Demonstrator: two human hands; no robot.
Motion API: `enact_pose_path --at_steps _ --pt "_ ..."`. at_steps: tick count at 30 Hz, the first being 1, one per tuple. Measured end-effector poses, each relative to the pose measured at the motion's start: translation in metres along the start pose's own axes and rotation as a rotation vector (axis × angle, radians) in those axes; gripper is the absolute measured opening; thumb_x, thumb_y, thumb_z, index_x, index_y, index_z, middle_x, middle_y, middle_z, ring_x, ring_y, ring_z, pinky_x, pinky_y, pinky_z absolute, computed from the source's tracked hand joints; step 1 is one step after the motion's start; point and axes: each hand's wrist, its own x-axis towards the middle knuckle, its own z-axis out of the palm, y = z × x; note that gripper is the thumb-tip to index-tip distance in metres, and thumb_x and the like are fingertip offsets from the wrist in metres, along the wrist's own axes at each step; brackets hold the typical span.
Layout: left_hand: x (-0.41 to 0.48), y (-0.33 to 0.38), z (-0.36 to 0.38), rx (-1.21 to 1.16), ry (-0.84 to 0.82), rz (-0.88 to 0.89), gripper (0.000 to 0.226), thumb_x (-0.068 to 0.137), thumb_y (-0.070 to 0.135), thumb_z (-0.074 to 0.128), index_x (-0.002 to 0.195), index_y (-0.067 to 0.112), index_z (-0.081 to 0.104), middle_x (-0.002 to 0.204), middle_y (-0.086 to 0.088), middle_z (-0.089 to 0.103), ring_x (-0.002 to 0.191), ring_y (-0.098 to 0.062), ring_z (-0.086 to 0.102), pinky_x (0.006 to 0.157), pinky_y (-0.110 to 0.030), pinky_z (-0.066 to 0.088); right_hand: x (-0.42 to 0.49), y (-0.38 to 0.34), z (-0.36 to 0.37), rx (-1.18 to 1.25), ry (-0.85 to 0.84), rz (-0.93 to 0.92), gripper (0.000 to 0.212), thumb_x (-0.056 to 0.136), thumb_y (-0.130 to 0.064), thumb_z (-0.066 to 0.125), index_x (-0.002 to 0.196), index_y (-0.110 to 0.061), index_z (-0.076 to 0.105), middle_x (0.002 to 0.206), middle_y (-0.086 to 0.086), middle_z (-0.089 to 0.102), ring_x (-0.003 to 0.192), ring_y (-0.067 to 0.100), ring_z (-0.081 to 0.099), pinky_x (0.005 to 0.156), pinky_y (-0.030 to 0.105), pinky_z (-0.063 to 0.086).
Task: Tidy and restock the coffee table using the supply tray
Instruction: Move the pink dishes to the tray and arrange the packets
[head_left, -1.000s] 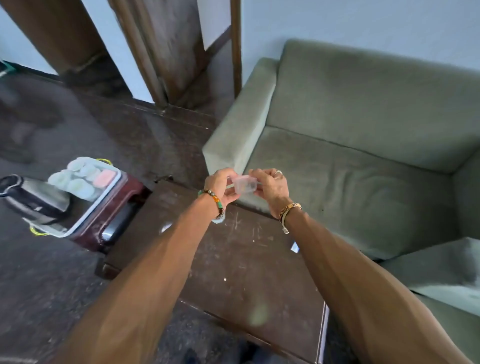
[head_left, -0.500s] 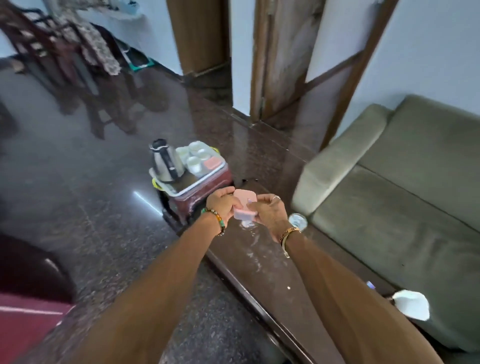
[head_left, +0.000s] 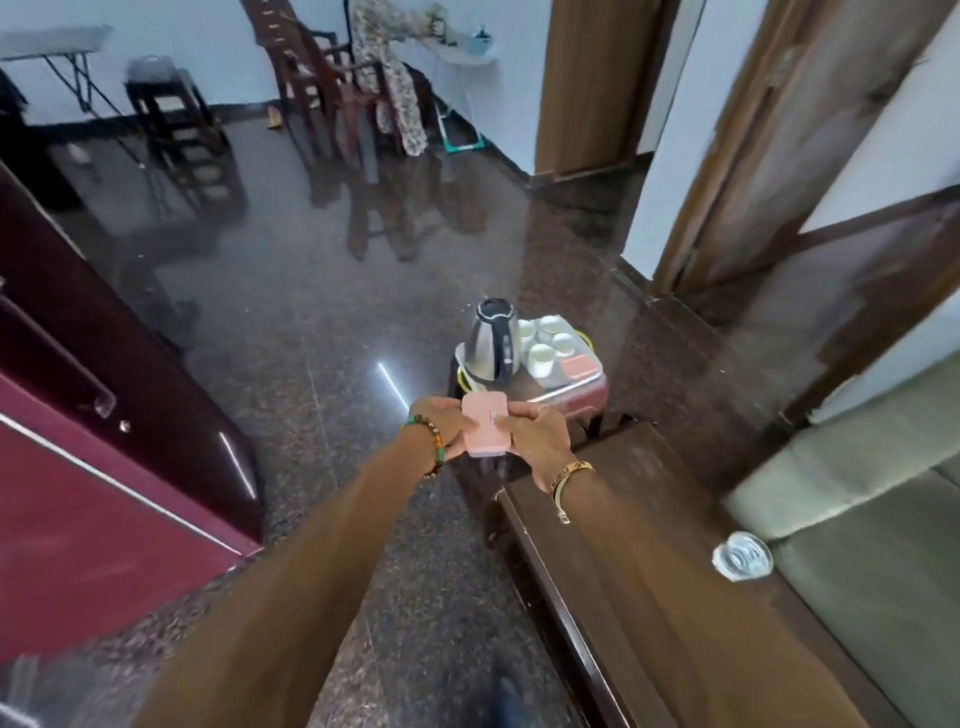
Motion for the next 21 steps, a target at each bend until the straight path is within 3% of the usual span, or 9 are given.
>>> enact_pose_path --at_steps 2,5,8,12,16,18,21 --pt "0.015 0.008 -0.011 0.012 0.026 -0.066 0.038 0.088 -0.004 0.060 0.124 0.007 0.058 0.116 -0.017 0.064 0.101 -0.028 0.064 0.057 -0.030 0.056 0.020 -0.001 0.015 -0.024 -0.027 0.007 0.030 0.084 -0.001 0.073 0.113 0.001 0.071 0.109 0.018 0.074 0.105 0.036 0.070 0.092 0.052 0.058" --pt "0.038 0.031 -0.020 0.028 0.046 -0.088 0.030 0.090 0.000 0.060 0.119 0.007 0.059 0.096 -0.009 0.062 0.084 -0.019 0.060 0.066 -0.027 0.052 0.050 -0.016 0.034 -0.019 -0.059 -0.003 0.029 0.084 -0.003 0.073 0.113 0.000 0.071 0.108 0.015 0.073 0.104 0.032 0.071 0.093 0.049 0.058" --pt "0.062 0.058 -0.029 -0.001 0.071 -0.042 0.027 0.090 -0.001 0.060 0.115 0.010 0.059 0.088 -0.008 0.062 0.075 -0.018 0.061 0.054 -0.027 0.054 0.079 -0.040 0.050 -0.046 -0.111 -0.019 0.030 0.086 -0.004 0.073 0.116 0.001 0.070 0.110 0.017 0.073 0.104 0.032 0.071 0.092 0.049 0.058" --pt "0.092 0.089 -0.044 -0.059 0.110 0.003 0.028 0.090 -0.004 0.058 0.112 0.012 0.056 0.110 -0.016 0.061 0.096 -0.026 0.060 0.070 -0.033 0.053 0.118 -0.069 0.077 -0.075 -0.180 -0.027 0.021 0.087 -0.005 0.069 0.107 -0.008 0.071 0.109 0.014 0.074 0.099 0.028 0.072 0.086 0.042 0.060" --pt "0.133 0.102 -0.064 -0.032 0.144 0.008 0.027 0.090 -0.004 0.058 0.112 0.012 0.056 0.106 -0.014 0.062 0.097 -0.025 0.060 0.069 -0.033 0.055 0.147 -0.075 0.108 -0.178 -0.143 -0.033 0.020 0.085 -0.005 0.066 0.081 -0.025 0.068 0.092 0.006 0.073 0.076 0.018 0.068 0.060 0.029 0.054" --pt "0.158 0.104 -0.078 -0.029 0.139 -0.030 0.028 0.091 -0.005 0.056 0.114 0.011 0.056 0.100 -0.012 0.063 0.095 -0.024 0.059 0.072 -0.034 0.053 0.161 -0.068 0.127 -0.220 -0.162 0.000 0.018 0.085 -0.005 0.065 0.088 -0.022 0.071 0.093 0.006 0.074 0.076 0.016 0.068 0.055 0.025 0.053" --pt "0.192 0.111 -0.095 0.044 0.109 -0.098 0.028 0.094 0.000 0.054 0.120 0.009 0.056 0.113 -0.015 0.063 0.102 -0.025 0.061 0.077 -0.034 0.050 0.182 -0.062 0.150 -0.260 -0.160 0.030 0.025 0.083 -0.003 0.065 0.106 -0.010 0.073 0.096 0.007 0.075 0.073 0.014 0.068 0.051 0.023 0.051"
